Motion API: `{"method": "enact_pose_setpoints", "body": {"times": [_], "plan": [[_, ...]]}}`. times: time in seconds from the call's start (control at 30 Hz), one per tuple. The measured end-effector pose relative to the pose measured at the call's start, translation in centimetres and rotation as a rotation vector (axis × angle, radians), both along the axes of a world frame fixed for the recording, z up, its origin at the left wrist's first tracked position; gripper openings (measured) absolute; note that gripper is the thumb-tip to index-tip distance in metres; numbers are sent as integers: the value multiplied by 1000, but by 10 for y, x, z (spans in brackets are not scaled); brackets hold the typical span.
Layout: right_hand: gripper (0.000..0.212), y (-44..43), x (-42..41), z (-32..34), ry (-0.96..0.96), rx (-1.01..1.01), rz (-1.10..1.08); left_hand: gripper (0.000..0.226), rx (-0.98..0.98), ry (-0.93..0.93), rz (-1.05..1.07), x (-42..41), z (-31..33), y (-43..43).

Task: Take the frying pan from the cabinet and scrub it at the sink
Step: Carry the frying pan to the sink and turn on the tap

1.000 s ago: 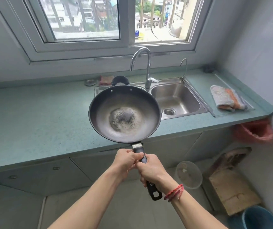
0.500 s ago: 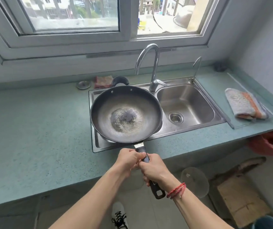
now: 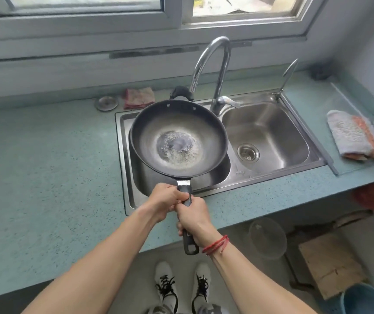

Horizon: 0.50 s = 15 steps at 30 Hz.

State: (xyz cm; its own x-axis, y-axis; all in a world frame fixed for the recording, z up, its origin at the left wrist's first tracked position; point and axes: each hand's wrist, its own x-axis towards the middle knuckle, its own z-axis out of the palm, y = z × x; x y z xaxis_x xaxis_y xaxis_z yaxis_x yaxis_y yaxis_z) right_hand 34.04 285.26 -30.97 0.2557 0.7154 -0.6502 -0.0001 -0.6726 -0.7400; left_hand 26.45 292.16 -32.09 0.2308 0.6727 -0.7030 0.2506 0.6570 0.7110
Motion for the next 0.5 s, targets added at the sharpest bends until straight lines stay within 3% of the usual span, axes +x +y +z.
{"method": "enact_pose_setpoints", "body": {"times": [0.17, 0.3, 0.37, 0.5], "plan": [[14, 3, -12, -5, -14, 2, -20, 53, -1, 22, -25, -10, -11, 7], [12, 7, -28, -8, -16, -5, -69, 17, -12, 25, -66, -23, -15, 16], [12, 10, -35, -10, -3, -5, -97, 37, -27, 16, -73, -29, -15, 20], [15, 11, -48, -16, -8, -21, -142, 37, -35, -9, -136, -37, -20, 22]]}}
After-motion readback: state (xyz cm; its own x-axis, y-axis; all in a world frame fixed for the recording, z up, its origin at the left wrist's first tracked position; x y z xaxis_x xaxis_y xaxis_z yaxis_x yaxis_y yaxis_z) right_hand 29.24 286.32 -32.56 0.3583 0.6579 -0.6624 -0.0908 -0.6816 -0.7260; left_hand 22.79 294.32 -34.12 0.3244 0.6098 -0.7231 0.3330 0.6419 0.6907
